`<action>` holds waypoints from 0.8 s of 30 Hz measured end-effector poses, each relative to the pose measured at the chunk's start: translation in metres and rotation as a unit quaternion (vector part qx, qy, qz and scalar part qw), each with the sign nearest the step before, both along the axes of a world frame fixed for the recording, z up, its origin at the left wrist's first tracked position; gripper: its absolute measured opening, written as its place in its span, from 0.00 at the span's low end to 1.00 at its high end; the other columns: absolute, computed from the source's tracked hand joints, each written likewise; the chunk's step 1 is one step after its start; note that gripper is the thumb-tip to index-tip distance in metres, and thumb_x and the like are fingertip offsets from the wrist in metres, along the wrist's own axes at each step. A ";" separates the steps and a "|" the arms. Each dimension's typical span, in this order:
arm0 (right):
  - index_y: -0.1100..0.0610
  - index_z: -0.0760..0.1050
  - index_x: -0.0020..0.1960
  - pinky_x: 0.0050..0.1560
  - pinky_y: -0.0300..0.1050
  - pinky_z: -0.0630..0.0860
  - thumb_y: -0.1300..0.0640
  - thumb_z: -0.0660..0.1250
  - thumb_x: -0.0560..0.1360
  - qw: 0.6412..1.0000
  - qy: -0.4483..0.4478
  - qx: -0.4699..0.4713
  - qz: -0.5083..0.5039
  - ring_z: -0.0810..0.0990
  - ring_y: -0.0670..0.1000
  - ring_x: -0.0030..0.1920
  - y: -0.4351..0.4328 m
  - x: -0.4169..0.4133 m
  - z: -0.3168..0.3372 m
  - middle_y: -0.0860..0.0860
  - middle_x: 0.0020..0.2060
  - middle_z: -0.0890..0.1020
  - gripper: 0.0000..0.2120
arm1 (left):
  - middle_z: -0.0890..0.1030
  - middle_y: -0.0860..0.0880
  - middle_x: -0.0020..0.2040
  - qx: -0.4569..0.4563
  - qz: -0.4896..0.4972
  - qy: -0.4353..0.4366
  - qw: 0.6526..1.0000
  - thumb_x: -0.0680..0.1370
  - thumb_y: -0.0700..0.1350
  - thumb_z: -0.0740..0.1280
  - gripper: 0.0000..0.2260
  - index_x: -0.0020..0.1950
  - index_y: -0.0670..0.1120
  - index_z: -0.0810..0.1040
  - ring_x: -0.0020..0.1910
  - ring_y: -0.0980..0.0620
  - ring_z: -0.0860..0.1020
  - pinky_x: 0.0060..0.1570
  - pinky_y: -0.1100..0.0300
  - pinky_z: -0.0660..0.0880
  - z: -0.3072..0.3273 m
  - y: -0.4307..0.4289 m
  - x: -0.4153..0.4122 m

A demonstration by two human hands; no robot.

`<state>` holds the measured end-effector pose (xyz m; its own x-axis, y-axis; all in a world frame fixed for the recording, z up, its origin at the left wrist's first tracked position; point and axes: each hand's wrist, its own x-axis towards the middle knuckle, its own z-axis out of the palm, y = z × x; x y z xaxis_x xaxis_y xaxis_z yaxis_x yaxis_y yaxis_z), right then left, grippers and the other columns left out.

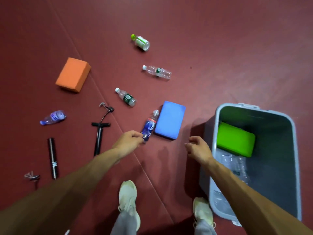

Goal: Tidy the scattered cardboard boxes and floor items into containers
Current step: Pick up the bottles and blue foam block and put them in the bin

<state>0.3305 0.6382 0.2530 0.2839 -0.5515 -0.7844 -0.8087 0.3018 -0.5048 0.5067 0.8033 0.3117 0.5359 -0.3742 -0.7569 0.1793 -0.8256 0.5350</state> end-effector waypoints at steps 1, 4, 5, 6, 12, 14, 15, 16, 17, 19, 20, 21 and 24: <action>0.50 0.73 0.55 0.58 0.60 0.76 0.47 0.67 0.58 1.000 -0.001 0.002 -0.004 0.79 0.52 0.46 0.007 0.012 -0.004 0.49 0.46 0.81 0.25 | 0.78 0.50 0.38 0.000 0.006 -0.007 1.000 0.75 0.39 0.67 0.05 0.46 0.49 0.79 0.41 0.52 0.75 0.47 0.62 0.70 -0.004 0.010 0.013; 0.48 0.73 0.55 0.60 0.59 0.76 0.45 0.67 0.57 1.000 -0.002 0.002 -0.007 0.81 0.53 0.49 0.022 0.044 -0.014 0.50 0.50 0.82 0.26 | 0.79 0.48 0.46 0.010 0.037 -0.030 0.999 0.76 0.41 0.66 0.08 0.53 0.47 0.78 0.47 0.52 0.75 0.49 0.62 0.68 -0.028 0.030 0.039; 0.48 0.73 0.55 0.60 0.59 0.75 0.45 0.68 0.58 1.000 0.000 -0.002 -0.003 0.81 0.54 0.51 0.023 0.050 -0.020 0.50 0.50 0.82 0.26 | 0.79 0.48 0.47 0.008 0.050 -0.032 0.998 0.76 0.42 0.66 0.09 0.55 0.47 0.78 0.47 0.52 0.75 0.48 0.62 0.67 -0.039 0.032 0.041; 0.48 0.74 0.57 0.60 0.58 0.75 0.45 0.68 0.59 1.000 0.001 -0.007 0.003 0.81 0.54 0.52 0.024 0.055 -0.027 0.48 0.50 0.82 0.26 | 0.79 0.47 0.48 0.003 0.060 -0.032 0.998 0.75 0.42 0.66 0.10 0.57 0.46 0.78 0.47 0.52 0.75 0.48 0.62 0.67 -0.052 0.033 0.041; 0.52 0.72 0.63 0.61 0.56 0.75 0.50 0.71 0.69 0.999 0.000 -0.044 -0.003 0.79 0.53 0.56 0.010 0.055 -0.132 0.50 0.55 0.80 0.24 | 0.78 0.51 0.48 -0.011 0.098 -0.041 0.994 0.75 0.45 0.68 0.17 0.62 0.46 0.72 0.50 0.50 0.76 0.49 0.61 0.67 -0.176 0.007 0.030; 0.54 0.70 0.66 0.63 0.53 0.73 0.50 0.71 0.71 0.998 0.011 -0.063 -0.014 0.78 0.55 0.58 0.006 0.054 -0.183 0.51 0.57 0.78 0.26 | 0.77 0.47 0.57 -0.005 0.081 -0.065 0.995 0.73 0.46 0.69 0.21 0.64 0.46 0.71 0.55 0.49 0.76 0.53 0.60 0.69 -0.230 -0.004 0.033; 0.56 0.68 0.68 0.63 0.50 0.72 0.49 0.71 0.71 0.997 0.021 -0.079 -0.017 0.77 0.56 0.60 0.003 0.055 -0.208 0.53 0.59 0.77 0.28 | 0.75 0.45 0.61 0.000 0.070 -0.077 0.995 0.73 0.47 0.70 0.23 0.66 0.46 0.70 0.57 0.48 0.75 0.57 0.59 0.70 -0.257 -0.009 0.036; 0.58 0.66 0.69 0.63 0.49 0.70 0.48 0.71 0.71 0.995 0.032 -0.096 -0.018 0.75 0.57 0.63 -0.001 0.057 -0.232 0.56 0.62 0.75 0.31 | 0.73 0.44 0.63 0.008 0.058 -0.086 0.995 0.72 0.47 0.70 0.25 0.67 0.46 0.69 0.60 0.48 0.74 0.61 0.57 0.69 -0.283 -0.016 0.039; 0.60 0.64 0.70 0.64 0.49 0.69 0.47 0.71 0.71 0.993 0.041 -0.111 -0.019 0.73 0.59 0.65 -0.006 0.060 -0.253 0.58 0.65 0.72 0.34 | 0.71 0.44 0.65 0.018 0.045 -0.094 0.994 0.72 0.48 0.70 0.27 0.69 0.46 0.68 0.63 0.47 0.73 0.64 0.57 0.68 -0.308 -0.021 0.042; 0.62 0.61 0.71 0.67 0.53 0.68 0.43 0.73 0.69 0.990 0.061 -0.122 -0.023 0.69 0.62 0.68 -0.022 0.066 -0.293 0.61 0.69 0.68 0.40 | 0.68 0.45 0.67 0.042 0.008 -0.102 0.994 0.71 0.51 0.72 0.32 0.72 0.46 0.65 0.66 0.46 0.71 0.65 0.56 0.67 -0.350 -0.029 0.051; 0.63 0.60 0.72 0.67 0.55 0.69 0.41 0.73 0.67 0.992 0.062 -0.109 -0.023 0.70 0.62 0.67 -0.031 0.071 -0.310 0.61 0.69 0.68 0.43 | 0.68 0.45 0.67 0.052 -0.012 -0.100 0.994 0.70 0.54 0.73 0.35 0.72 0.46 0.64 0.66 0.46 0.71 0.65 0.56 0.67 -0.367 -0.032 0.055; 0.62 0.62 0.71 0.64 0.57 0.71 0.39 0.74 0.64 0.994 0.057 -0.088 -0.021 0.72 0.62 0.66 -0.040 0.076 -0.326 0.60 0.68 0.70 0.45 | 0.70 0.45 0.67 0.055 -0.033 -0.094 0.994 0.68 0.56 0.75 0.37 0.72 0.46 0.65 0.65 0.46 0.72 0.65 0.56 0.68 -0.383 -0.035 0.058; 0.59 0.68 0.65 0.50 0.56 0.80 0.34 0.78 0.51 0.999 0.034 -0.024 -0.028 0.80 0.59 0.55 -0.062 0.087 -0.357 0.56 0.60 0.78 0.51 | 0.80 0.46 0.58 0.076 -0.120 -0.076 0.987 0.61 0.56 0.78 0.33 0.61 0.45 0.74 0.55 0.47 0.79 0.59 0.53 0.75 -0.412 -0.048 0.070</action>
<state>0.4173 0.5765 -0.1036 0.1984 -0.6018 -0.7736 -0.8240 0.3250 -0.4641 0.5767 0.7554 -0.1001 0.5571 -0.3921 -0.7320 -0.1032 -0.9074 0.4075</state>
